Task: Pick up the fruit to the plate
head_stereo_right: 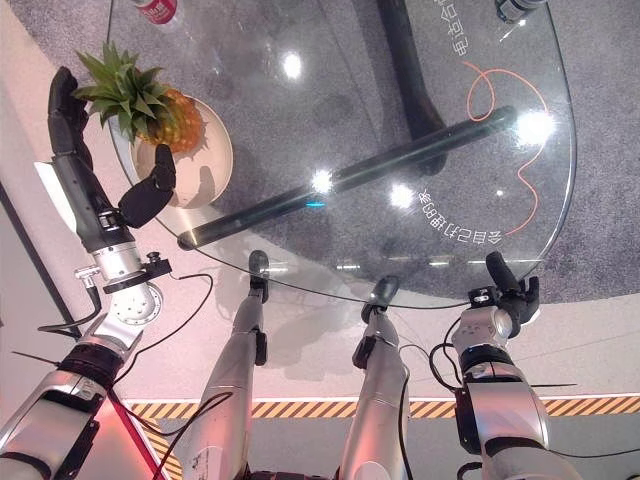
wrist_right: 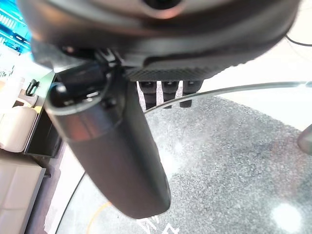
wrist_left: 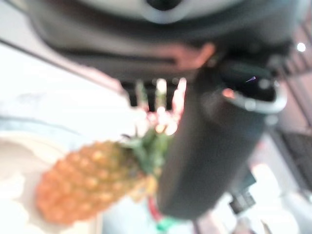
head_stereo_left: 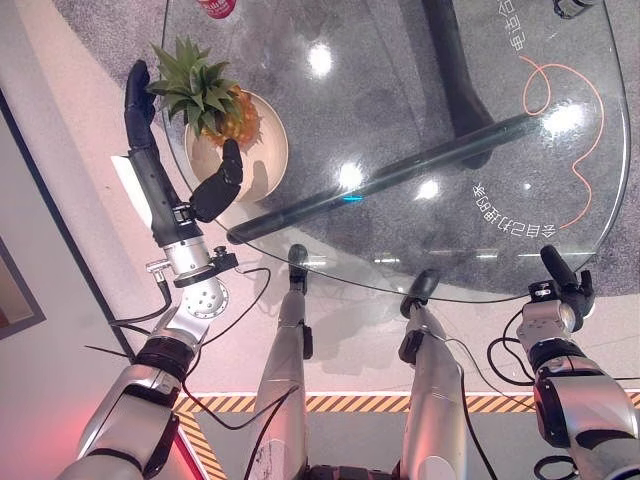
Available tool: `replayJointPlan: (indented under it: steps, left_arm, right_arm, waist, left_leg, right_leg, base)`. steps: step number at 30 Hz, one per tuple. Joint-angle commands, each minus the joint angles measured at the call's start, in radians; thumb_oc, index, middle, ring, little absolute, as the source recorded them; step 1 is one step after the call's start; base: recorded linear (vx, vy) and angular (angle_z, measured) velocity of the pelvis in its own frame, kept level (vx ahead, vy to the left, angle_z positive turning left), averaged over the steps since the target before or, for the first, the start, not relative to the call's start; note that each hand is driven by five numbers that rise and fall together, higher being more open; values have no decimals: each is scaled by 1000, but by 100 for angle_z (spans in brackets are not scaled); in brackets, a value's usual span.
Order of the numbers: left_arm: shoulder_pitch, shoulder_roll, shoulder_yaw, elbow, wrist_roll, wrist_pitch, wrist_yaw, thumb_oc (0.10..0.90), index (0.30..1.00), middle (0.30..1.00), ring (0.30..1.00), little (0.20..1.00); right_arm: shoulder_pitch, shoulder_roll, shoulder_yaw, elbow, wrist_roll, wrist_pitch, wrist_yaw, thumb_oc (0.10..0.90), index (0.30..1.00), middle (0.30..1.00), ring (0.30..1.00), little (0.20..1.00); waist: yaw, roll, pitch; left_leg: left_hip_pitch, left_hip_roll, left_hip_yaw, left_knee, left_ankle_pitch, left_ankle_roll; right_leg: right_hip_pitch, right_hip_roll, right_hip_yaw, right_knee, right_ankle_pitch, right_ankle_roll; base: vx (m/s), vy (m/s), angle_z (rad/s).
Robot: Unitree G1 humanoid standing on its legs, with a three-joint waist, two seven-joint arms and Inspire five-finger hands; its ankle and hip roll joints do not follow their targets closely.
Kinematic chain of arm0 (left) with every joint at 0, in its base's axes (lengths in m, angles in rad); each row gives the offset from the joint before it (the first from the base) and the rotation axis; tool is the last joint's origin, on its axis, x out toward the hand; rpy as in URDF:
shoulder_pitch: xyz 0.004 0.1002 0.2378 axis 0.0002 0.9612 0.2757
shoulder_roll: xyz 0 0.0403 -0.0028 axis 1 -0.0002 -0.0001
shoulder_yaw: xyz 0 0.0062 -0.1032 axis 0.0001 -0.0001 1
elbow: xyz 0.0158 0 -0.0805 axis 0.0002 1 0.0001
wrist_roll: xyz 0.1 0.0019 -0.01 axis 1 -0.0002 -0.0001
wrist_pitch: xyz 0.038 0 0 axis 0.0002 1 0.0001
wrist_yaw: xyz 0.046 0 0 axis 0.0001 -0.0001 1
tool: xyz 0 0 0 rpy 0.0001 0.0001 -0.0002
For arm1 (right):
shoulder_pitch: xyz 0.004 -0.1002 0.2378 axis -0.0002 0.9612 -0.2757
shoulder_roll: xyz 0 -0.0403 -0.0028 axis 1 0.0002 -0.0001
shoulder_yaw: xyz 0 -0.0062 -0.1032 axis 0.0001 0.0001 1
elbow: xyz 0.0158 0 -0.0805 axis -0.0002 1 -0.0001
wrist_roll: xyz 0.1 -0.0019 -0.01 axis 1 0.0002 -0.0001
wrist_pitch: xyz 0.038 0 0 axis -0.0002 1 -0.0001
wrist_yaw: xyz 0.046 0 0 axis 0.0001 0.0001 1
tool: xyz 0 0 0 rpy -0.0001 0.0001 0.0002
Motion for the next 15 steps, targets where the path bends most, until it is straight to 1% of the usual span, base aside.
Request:
replayJointPlan:
  steps: [1, 7, 10, 15]
  left_arm:
    - [-59, 29, 30, -79, -3, -69, 44, 800, 900, 900, 900, 900]
    - [-45, 27, 39, -89, -20, -69, 43, 800, 900, 900, 900, 900]
    - [-27, 19, 54, -98, -52, -73, 34, 800, 900, 900, 900, 900]
    - [1, 15, 78, -121, -60, -77, 41, 800, 900, 900, 900, 900]
  right_arm:
    - [48, -111, -35, 21, 6, -37, -3, 800, 900, 900, 900, 900]
    - [57, -114, -39, 20, 4, -37, -2, 800, 900, 900, 900, 900]
    - [66, -116, -47, 21, 4, -40, 2, 800, 900, 900, 900, 900]
    - [78, -116, -58, 15, -1, -42, 1, 800, 900, 900, 900, 900]
  waist:
    - [9, 16, -22]
    - [10, 20, -22]
    - [12, 23, -22]
    - [16, 27, -22]
  left_leg:
    - [16, 27, -21, 114, -140, -33]
    - [21, 26, -18, 113, -141, -33]
    - [25, 24, -18, 114, -142, -32]
    - [35, 21, -19, 112, -143, -31]
  right_leg:
    - [29, -8, -10, -30, 54, 42]
    - [32, -10, -8, -31, 53, 41]
    - [36, -11, -9, -30, 51, 40]
    - [43, -13, -10, -26, 48, 40]
  base:
    - [0, 0, 0]
    - [0, 0, 0]
    - [3, 2, 4]
    - [0, 0, 0]
